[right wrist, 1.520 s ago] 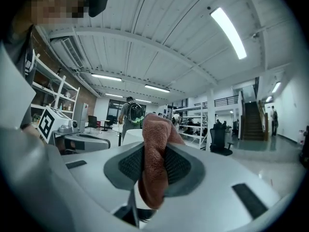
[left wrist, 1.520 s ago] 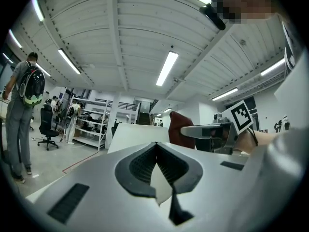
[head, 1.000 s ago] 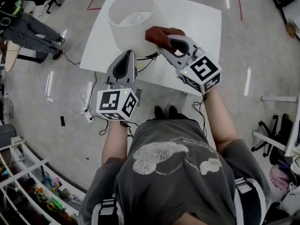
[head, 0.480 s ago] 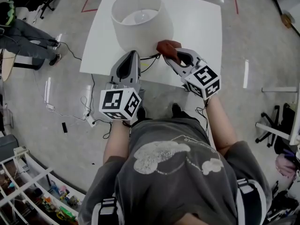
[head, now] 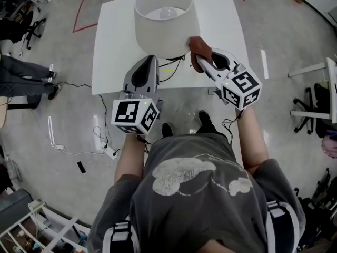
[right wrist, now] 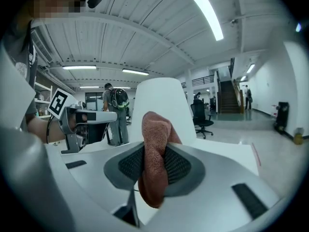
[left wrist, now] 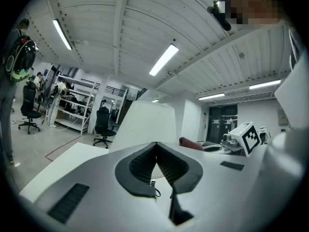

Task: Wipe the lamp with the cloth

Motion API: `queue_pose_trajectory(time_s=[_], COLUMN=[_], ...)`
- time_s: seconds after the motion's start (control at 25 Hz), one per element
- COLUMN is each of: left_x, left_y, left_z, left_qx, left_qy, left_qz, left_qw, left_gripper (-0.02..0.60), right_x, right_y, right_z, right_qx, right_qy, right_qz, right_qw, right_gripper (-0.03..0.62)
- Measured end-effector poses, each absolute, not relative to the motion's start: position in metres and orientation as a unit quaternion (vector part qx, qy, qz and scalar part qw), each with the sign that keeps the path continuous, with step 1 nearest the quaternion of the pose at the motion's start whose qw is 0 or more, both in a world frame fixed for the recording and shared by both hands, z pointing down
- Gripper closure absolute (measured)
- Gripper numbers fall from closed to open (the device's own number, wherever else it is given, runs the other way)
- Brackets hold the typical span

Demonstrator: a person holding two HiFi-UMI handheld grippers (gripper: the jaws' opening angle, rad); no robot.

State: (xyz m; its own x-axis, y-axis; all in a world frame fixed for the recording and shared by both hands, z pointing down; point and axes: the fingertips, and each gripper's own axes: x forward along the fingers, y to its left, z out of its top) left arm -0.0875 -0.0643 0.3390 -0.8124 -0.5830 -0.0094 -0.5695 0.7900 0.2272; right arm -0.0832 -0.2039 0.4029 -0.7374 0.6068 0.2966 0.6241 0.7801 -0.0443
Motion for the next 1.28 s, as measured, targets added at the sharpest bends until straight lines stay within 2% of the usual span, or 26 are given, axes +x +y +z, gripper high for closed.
queue_pose_trajectory(time_s=[0.32, 0.52, 0.8, 1.04, 1.28], left_x=[-0.086, -0.087, -0.077, -0.087, -0.093], left_y=[-0.062, -0.059, -0.069, -0.063, -0.054], left_z=[0.314, 0.295, 0.289, 0.287, 0.297], left_qx=[0.386, 0.395, 0.373, 0.339, 0.322], left_qy=[-0.918, -0.914, -0.924, -0.938, -0.944], left_qz=[-0.095, -0.096, -0.082, -0.073, -0.075], left_qw=[0.007, -0.014, -0.017, -0.004, 0.017], left_gripper=[0.574, 0.574, 0.574, 0.574, 0.574], right_x=[-0.072, -0.073, -0.087, -0.09, -0.087], right_y=[-0.199, -0.187, -0.178, -0.148, -0.126], right_z=[0.356, 0.314, 0.283, 0.289, 0.328], right_qx=[-0.263, -0.265, -0.289, -0.343, -0.37], right_qy=[-0.959, -0.963, -0.956, -0.938, -0.925], right_qz=[-0.001, -0.006, -0.032, -0.03, -0.018], right_qw=[0.106, 0.056, 0.03, 0.044, 0.088], right_gripper=[0.502, 0.502, 0.502, 0.502, 0.502])
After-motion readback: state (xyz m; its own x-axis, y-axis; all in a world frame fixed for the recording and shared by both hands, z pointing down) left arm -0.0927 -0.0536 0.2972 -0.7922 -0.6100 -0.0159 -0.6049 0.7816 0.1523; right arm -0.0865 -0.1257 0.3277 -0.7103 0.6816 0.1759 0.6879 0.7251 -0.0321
